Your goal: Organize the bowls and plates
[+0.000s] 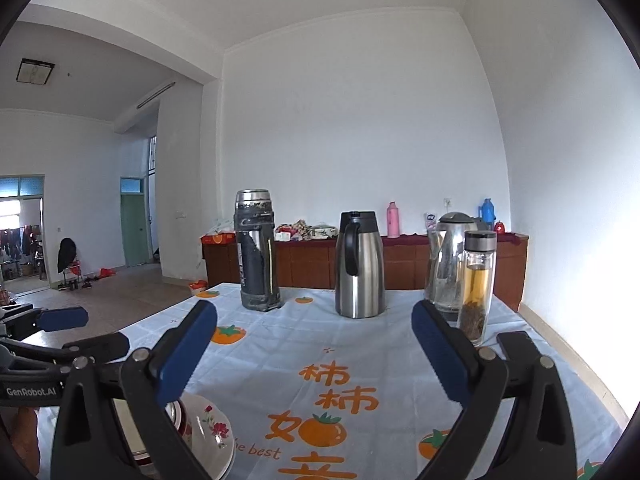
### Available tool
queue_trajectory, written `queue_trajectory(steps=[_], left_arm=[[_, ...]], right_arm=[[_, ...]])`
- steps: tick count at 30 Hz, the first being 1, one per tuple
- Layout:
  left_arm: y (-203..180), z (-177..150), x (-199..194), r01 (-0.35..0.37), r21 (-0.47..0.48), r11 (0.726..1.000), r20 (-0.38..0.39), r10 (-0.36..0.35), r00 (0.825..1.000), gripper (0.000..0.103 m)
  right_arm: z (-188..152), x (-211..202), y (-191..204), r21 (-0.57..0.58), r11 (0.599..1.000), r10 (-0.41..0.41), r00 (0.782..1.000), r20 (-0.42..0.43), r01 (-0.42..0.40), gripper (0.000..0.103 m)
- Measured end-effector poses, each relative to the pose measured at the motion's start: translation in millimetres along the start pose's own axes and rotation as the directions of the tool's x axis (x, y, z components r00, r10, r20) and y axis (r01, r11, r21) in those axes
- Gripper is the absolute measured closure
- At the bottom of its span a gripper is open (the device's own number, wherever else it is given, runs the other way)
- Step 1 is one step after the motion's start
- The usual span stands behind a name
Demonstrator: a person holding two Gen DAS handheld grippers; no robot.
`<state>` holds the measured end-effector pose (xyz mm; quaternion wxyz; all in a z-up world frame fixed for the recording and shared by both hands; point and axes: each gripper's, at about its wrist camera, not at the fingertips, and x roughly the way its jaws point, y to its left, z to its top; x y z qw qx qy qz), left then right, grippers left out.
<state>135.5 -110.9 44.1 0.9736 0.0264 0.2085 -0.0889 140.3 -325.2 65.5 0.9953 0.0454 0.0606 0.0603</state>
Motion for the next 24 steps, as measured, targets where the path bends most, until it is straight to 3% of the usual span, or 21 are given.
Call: queue_trajectory(steps=[24], left_arm=[[-3.3, 3.9, -5.7, -0.005, -0.003, 1.0, 0.05, 0.006, 0.999, 0.022]], right_arm=[[-2.7, -3.5, -0.1, -0.031, 0.999, -0.031, 1.0, 0.002, 0.031, 0.003]])
